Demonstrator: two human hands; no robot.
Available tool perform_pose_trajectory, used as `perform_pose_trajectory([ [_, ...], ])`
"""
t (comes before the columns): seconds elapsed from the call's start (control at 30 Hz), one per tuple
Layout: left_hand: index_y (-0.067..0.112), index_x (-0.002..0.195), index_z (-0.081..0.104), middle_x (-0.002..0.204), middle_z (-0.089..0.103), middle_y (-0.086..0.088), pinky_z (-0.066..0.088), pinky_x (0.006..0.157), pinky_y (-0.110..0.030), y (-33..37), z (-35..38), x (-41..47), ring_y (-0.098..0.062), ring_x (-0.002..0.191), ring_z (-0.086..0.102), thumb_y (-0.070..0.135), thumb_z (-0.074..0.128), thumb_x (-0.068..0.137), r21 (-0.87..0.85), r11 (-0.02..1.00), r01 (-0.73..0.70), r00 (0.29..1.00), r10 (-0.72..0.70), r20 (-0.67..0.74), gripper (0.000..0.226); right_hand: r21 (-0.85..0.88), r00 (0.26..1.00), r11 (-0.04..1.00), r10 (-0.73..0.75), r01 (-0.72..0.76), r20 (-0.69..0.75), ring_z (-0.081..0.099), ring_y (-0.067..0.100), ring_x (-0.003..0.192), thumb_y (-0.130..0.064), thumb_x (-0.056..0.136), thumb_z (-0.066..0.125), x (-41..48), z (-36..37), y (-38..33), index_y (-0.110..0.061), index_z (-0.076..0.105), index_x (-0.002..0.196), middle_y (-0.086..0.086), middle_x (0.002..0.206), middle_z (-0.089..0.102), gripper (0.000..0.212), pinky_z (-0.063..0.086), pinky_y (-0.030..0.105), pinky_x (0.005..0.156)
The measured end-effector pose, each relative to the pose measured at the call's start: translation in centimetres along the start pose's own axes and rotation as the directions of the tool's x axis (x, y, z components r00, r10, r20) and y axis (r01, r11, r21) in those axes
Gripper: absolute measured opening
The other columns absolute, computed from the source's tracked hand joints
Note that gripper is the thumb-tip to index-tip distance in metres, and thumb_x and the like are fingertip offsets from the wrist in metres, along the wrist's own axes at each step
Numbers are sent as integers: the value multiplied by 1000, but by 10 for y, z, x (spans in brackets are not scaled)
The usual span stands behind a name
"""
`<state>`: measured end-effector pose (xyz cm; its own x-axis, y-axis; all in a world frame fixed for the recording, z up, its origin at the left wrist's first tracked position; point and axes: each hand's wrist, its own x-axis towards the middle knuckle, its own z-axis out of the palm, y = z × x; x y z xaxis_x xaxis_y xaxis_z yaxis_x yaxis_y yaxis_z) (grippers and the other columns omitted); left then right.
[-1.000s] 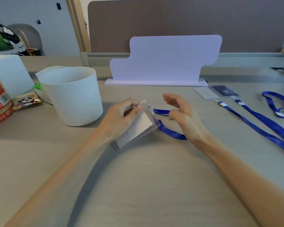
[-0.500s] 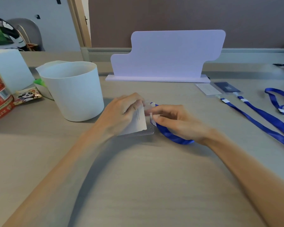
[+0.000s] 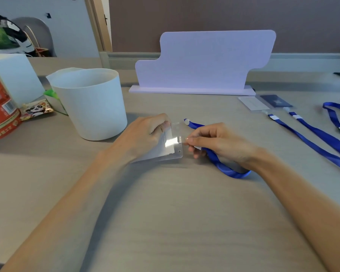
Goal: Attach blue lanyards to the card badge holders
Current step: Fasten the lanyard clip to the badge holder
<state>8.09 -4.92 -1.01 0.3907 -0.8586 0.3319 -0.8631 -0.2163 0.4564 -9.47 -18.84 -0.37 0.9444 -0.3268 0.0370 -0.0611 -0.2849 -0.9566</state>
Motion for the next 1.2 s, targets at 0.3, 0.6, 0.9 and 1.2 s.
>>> perform_pose_trajectory([
  [0.3, 20, 93, 54, 89, 62, 4, 45, 73, -40, 4, -4, -2, -22, 87, 52, 34, 37, 101, 240, 965, -102, 983, 135, -127, 24, -293, 980, 956, -61, 3, -189, 60, 4, 57, -17, 89, 63, 3, 4, 6, -16, 70, 82, -5, 67, 66, 10, 45, 19, 60],
  [0.6, 11, 90, 64, 87, 65, -1, 47, 65, -38, 12, -11, 1, -26, 78, 57, 21, 56, 97, 519, 779, -352, 804, 535, -258, 16, -595, 854, 795, -385, 115, -349, 61, 9, 73, -21, 92, 55, 4, 5, 6, -20, 57, 88, -11, 77, 66, 5, 51, 31, 65],
  [0.9, 26, 94, 65, 89, 61, 15, 42, 72, -23, 28, -9, -7, -7, 84, 51, 50, 57, 88, 144, 937, -318, 913, 344, -218, 27, -515, 861, 837, -391, 186, -325, 62, 13, 69, -20, 93, 57, 0, 7, -6, -23, 59, 90, -13, 73, 68, 5, 48, 27, 64],
  [1.2, 16, 101, 64, 93, 54, 14, 44, 84, -31, 28, -1, -1, -9, 92, 48, 51, 60, 84, 118, 947, -297, 866, 320, -385, 39, -276, 964, 942, -231, 188, -132, 64, 16, 72, -15, 95, 56, -1, 11, -9, -23, 62, 84, -11, 71, 68, 15, 53, 32, 70],
])
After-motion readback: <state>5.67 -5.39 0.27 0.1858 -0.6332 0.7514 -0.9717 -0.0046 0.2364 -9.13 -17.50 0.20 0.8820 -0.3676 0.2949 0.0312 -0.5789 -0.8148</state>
